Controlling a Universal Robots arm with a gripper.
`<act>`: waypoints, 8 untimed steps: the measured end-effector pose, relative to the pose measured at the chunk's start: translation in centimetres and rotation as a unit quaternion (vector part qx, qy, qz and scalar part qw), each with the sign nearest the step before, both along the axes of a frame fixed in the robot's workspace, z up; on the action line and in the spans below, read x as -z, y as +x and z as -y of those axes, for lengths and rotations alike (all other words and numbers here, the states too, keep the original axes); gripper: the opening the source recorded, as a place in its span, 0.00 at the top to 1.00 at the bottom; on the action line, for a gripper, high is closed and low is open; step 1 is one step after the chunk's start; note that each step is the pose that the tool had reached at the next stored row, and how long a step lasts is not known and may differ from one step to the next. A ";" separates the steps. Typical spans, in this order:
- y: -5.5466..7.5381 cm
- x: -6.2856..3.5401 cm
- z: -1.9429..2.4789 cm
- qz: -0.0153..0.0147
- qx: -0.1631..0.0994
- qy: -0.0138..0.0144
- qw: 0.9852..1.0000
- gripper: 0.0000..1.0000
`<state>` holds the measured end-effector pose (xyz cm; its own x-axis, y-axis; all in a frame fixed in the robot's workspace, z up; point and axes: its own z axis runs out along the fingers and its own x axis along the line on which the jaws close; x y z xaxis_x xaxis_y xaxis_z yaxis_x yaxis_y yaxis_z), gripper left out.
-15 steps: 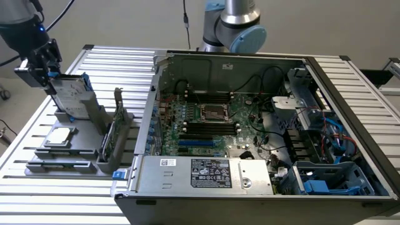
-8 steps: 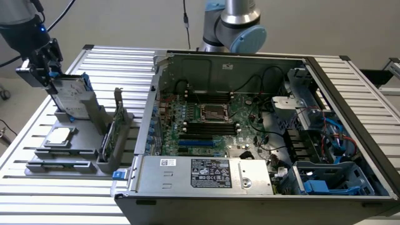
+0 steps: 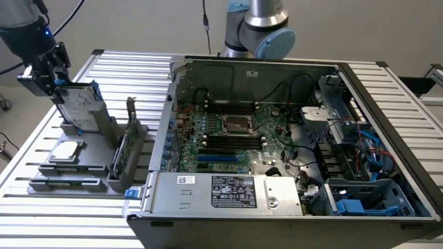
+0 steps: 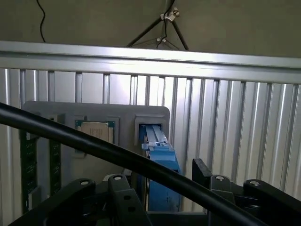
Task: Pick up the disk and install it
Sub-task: 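Pick up the disk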
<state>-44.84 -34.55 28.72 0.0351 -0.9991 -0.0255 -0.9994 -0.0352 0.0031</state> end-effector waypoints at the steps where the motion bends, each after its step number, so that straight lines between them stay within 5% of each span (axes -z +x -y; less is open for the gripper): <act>1: 0.0 0.00 0.00 -0.001 0.003 0.001 1.000 0.40; 8: 0.0 0.00 0.03 -0.008 0.015 0.007 1.000 0.40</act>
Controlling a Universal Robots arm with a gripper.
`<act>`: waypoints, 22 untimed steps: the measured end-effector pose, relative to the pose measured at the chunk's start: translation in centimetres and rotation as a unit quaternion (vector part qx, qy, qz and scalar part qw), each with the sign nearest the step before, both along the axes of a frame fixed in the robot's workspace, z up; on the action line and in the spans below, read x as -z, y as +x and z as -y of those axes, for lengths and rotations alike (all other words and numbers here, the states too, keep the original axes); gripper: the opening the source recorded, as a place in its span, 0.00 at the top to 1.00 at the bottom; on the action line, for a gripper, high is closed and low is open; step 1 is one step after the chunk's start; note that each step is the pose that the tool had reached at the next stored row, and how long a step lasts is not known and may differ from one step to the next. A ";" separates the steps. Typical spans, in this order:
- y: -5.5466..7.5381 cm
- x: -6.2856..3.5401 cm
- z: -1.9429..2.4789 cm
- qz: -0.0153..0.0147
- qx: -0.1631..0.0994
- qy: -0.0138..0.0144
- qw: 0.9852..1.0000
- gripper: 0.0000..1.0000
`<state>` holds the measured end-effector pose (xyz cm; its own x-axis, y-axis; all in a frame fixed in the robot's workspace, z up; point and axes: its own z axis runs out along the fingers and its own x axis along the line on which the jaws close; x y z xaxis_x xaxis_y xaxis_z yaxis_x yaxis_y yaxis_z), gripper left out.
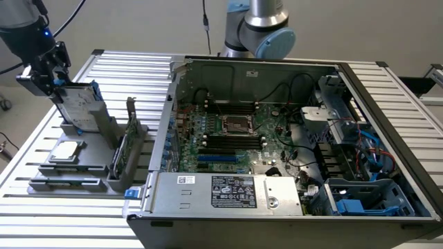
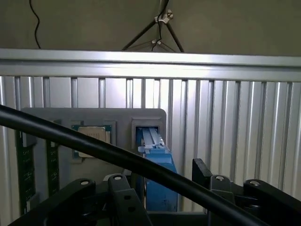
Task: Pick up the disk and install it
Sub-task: 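Pick up the disk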
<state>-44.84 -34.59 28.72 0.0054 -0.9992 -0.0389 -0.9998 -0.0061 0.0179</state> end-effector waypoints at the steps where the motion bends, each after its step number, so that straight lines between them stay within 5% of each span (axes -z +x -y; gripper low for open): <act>1: 0.0 0.00 0.01 -0.002 0.001 0.000 1.000 0.40; 5: 0.1 0.00 0.03 -0.005 0.004 0.000 1.000 0.40; 22: 0.3 0.25 0.02 -0.005 0.006 0.000 1.000 0.40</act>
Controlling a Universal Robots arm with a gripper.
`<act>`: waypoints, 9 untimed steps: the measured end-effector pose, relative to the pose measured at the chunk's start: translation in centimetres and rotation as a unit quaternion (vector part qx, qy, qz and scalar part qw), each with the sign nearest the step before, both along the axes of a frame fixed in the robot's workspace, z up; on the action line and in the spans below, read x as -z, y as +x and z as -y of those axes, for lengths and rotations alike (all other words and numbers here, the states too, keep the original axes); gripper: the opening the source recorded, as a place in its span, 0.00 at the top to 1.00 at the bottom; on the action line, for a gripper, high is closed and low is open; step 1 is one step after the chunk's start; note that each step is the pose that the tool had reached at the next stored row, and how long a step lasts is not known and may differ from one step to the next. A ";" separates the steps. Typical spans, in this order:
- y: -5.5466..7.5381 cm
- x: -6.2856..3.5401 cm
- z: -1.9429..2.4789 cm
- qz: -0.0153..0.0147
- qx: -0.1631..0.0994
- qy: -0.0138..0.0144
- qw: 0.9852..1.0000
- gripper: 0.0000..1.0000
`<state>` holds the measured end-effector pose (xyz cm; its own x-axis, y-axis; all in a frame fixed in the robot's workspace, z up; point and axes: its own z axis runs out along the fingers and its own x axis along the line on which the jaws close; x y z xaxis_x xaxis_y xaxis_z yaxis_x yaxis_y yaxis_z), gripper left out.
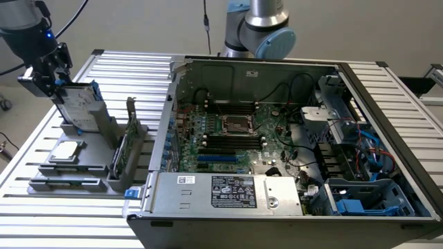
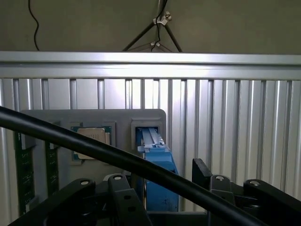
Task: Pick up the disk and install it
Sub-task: 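Pick up the disk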
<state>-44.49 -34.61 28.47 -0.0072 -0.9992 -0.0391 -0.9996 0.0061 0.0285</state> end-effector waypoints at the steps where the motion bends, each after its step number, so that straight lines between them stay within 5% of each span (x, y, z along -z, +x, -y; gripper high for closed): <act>1: 0.0 0.00 0.00 0.000 0.000 0.000 1.000 0.40; 9: 0.0 0.00 -0.01 0.000 0.000 0.000 1.000 0.56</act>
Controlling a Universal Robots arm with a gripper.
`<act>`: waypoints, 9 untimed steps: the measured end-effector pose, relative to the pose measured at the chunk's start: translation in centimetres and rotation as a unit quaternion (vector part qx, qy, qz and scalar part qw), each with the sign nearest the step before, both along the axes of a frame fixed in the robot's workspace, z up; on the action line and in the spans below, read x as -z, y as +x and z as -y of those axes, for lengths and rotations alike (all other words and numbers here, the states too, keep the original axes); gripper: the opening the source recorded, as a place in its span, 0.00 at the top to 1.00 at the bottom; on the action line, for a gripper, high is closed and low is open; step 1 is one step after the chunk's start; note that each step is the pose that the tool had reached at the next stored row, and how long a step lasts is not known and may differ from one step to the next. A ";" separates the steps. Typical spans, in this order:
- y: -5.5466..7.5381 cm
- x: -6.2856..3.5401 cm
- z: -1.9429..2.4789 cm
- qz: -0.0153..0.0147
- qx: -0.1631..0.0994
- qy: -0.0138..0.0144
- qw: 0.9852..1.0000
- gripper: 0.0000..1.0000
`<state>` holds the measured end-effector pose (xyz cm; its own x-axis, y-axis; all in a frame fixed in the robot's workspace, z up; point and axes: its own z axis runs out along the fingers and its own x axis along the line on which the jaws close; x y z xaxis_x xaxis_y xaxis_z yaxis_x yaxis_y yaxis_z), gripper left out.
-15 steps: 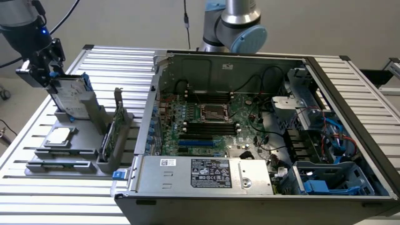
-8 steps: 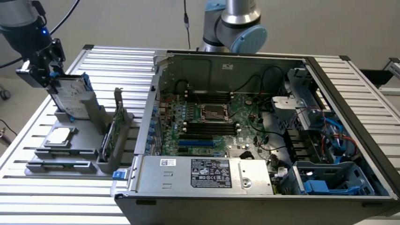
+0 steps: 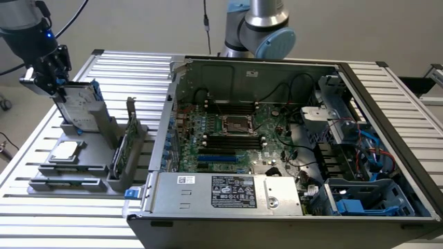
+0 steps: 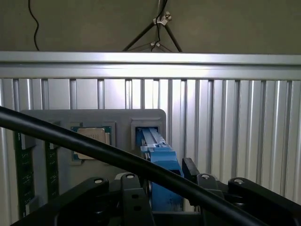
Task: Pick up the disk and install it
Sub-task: 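Pick up the disk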
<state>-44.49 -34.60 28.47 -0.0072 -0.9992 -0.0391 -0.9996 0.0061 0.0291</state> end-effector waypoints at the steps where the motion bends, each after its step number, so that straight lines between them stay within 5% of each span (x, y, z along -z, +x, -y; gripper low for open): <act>1: 0.0 0.00 0.00 0.000 0.000 0.000 1.000 0.56; 9: 0.0 0.00 0.00 0.000 0.000 0.000 1.000 0.66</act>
